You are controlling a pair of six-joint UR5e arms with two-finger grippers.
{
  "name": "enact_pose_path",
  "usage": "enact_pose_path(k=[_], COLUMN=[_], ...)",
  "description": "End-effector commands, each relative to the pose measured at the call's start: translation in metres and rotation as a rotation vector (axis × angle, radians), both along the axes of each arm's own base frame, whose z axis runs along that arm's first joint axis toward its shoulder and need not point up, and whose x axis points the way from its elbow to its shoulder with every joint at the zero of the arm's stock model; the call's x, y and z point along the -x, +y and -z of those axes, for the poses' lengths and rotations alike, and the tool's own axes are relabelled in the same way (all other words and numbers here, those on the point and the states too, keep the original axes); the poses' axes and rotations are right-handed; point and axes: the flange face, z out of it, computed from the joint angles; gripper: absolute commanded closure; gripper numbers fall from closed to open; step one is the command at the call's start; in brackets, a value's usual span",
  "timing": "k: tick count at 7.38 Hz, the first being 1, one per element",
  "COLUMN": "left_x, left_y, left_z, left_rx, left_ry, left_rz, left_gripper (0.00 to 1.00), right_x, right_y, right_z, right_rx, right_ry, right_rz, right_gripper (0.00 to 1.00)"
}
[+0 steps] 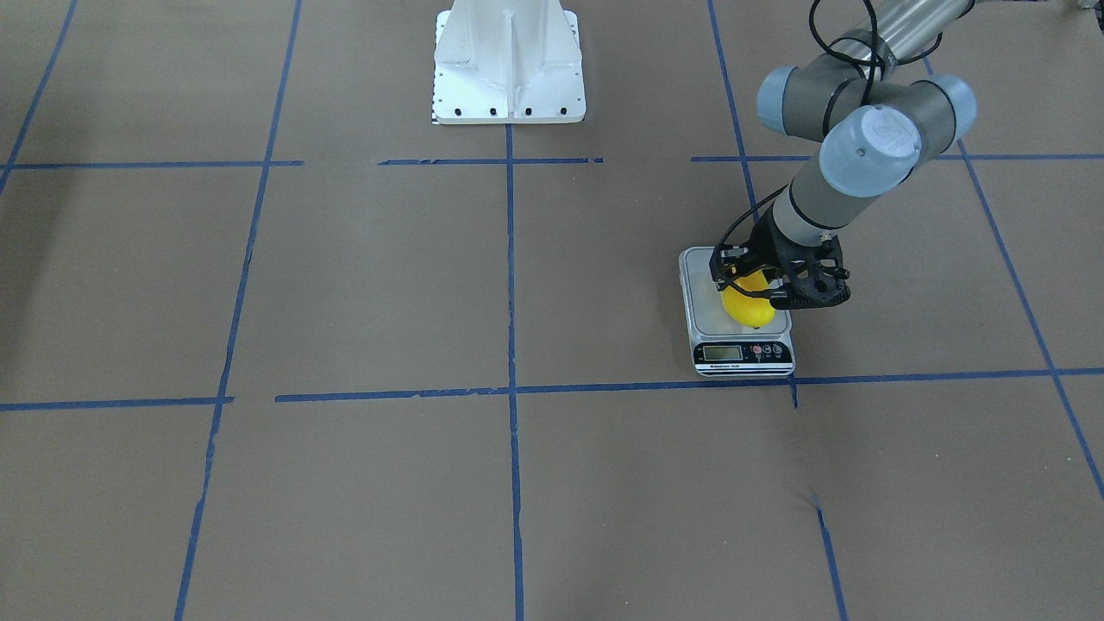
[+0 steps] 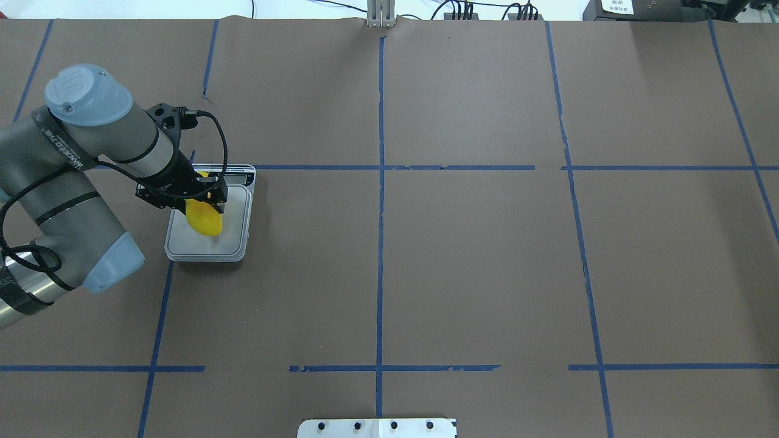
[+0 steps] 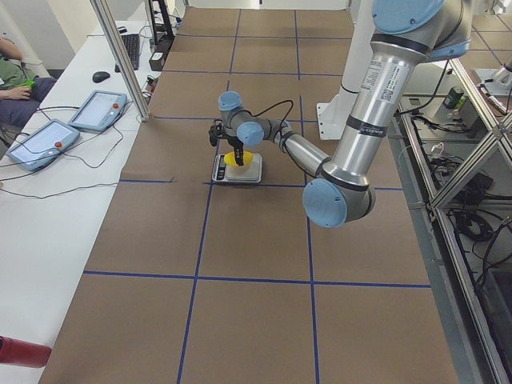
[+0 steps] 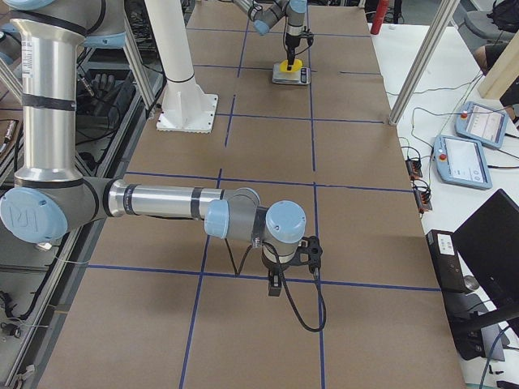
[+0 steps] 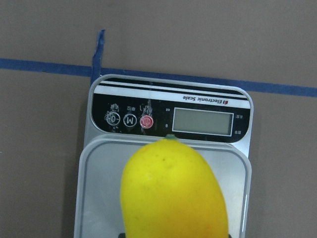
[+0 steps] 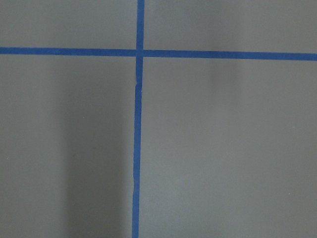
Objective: Weigh mango
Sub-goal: 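Carry the mango with the left gripper over the scale tray, then lower the mango onto the scale tray and open the left gripper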
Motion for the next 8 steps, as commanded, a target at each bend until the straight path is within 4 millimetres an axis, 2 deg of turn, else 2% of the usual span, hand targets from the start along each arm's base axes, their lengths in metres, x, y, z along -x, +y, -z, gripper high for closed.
enact_pose_path(k=[1, 2, 3, 4, 6, 7, 8], left_x=[-0.001, 0.002, 0.021, 0.056, 0.144, 0.195, 0.26], left_y=[0.002, 0.003, 0.0, -0.01, -0.039, -0.058, -0.071], left_z=[0.002, 0.005, 0.015, 0.029, 0.027, 0.013, -0.01], left_rx=[-0.007, -0.015, -0.029, -0.053, -0.132, -0.194, -0.251], left_ry=[0.003, 0.006, 0.017, 0.036, -0.028, -0.084, -0.135], left_rz=[-0.002, -0.002, 0.02, 0.071, 0.088, 0.046, 0.008], left_gripper=[0.0, 0.0, 0.0, 0.0, 0.0, 0.0, 0.0], right_x=[0.0, 0.0, 0.0, 0.0, 0.0, 0.0, 0.0], right_y=[0.0, 0.0, 0.0, 0.0, 0.0, 0.0, 0.0], right_z=[0.0, 0.0, 0.0, 0.0, 0.0, 0.0, 0.0], right_rx=[0.001, 0.001, -0.001, 0.001, 0.001, 0.001, 0.001], right_ry=[0.0, 0.0, 0.0, 0.0, 0.0, 0.0, 0.0], right_rz=[0.0, 0.0, 0.0, 0.0, 0.0, 0.0, 0.0], right_gripper=[0.0, 0.0, 0.0, 0.0, 0.0, 0.0, 0.0])
